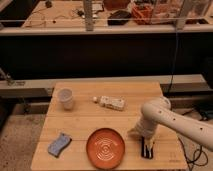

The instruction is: Place the eraser on the white sponge

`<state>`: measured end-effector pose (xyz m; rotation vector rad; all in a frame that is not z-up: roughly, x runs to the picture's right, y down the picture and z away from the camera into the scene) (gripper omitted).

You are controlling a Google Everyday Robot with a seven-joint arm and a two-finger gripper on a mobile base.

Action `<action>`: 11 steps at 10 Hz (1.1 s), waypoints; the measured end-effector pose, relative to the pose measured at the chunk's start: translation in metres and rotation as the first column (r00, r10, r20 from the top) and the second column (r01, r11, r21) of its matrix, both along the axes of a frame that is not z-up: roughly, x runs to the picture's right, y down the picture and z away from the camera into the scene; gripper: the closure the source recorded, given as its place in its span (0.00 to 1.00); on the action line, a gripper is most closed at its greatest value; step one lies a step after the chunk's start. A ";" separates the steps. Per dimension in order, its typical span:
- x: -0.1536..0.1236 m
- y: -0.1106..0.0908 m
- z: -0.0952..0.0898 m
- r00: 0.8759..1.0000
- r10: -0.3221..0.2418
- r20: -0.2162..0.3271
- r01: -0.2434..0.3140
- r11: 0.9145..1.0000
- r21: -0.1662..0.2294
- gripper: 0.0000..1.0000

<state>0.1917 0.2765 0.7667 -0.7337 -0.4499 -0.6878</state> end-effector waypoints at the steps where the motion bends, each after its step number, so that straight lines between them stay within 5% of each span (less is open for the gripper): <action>1: 0.000 0.000 0.000 1.000 0.000 0.000 0.000 1.000 0.000 0.20; 11: 0.001 0.000 0.004 1.000 0.005 -0.011 -0.005 1.000 -0.007 0.20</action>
